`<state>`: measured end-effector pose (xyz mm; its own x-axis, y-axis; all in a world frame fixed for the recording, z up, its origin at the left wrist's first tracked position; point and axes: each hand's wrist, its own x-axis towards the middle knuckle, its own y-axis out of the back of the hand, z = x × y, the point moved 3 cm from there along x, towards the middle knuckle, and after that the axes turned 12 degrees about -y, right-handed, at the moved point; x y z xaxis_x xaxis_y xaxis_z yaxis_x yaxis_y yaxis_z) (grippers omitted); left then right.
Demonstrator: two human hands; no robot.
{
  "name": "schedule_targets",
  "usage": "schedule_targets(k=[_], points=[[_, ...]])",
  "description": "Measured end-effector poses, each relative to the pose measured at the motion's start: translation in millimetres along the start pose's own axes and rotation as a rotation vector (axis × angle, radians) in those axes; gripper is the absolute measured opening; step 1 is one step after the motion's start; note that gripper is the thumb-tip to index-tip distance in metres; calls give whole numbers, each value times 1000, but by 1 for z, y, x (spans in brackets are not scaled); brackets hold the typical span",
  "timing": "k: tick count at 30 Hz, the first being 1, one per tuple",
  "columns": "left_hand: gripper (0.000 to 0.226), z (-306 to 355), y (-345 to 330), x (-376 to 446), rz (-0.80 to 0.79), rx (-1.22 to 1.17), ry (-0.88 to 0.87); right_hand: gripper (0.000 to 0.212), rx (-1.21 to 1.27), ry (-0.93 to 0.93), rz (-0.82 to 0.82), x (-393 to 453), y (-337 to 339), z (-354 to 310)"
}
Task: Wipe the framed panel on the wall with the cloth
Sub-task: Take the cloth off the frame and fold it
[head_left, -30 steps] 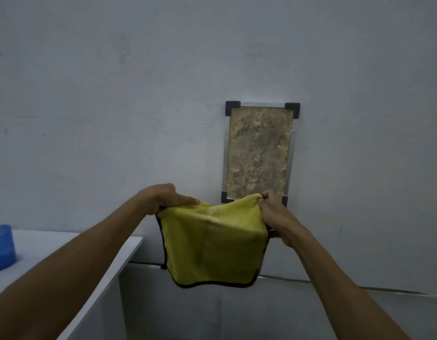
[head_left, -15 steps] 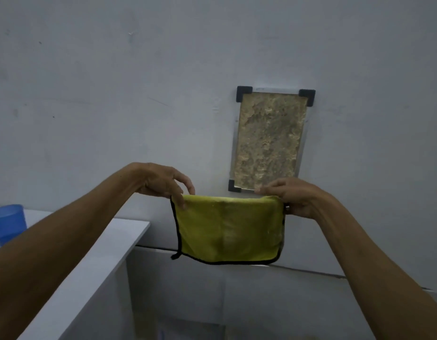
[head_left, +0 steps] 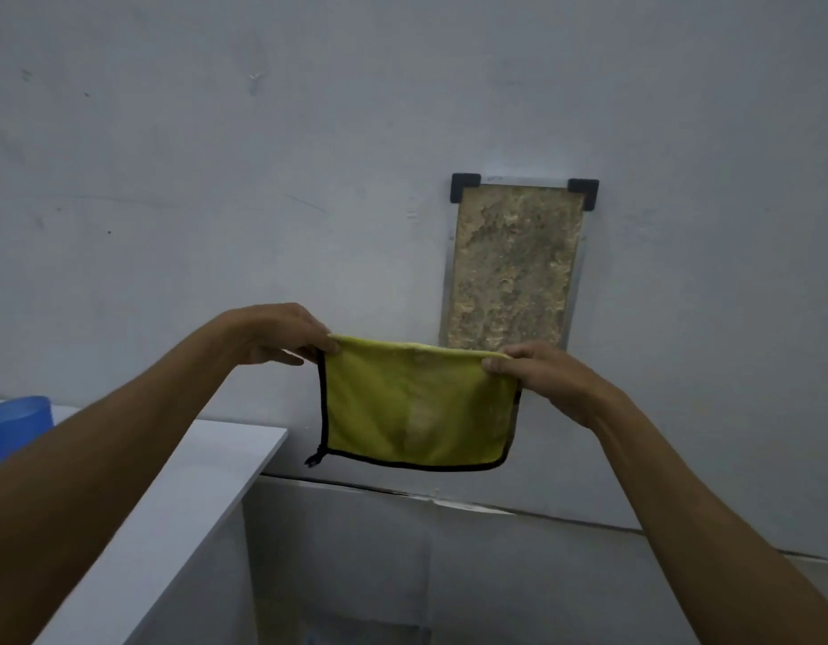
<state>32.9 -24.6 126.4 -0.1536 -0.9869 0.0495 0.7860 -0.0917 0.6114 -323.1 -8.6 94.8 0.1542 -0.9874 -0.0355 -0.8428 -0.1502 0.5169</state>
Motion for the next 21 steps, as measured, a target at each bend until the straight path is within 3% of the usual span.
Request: schedule_targets(k=[2, 5, 10, 14, 17, 21], points=[[29, -14, -2, 2, 98, -207, 27, 35, 212, -59, 8, 6, -7, 4], [36, -35, -17, 5, 235, -357, 80, 28, 207, -145, 108, 17, -26, 8], [32, -44, -50, 6, 412, -197, 121, 25, 101, -224, 236, 35, -58, 10], [34, -23, -69, 4, 388, -33, 64, 36, 32, -226, 187, 43, -85, -1], [34, -4, -86, 4, 261, -44, 32, 39, 61, -190, 74, 44, -110, -12], [39, 18, -92, 0, 146, -108, 13, 58, 174, -190, 3, 44, -122, -24]])
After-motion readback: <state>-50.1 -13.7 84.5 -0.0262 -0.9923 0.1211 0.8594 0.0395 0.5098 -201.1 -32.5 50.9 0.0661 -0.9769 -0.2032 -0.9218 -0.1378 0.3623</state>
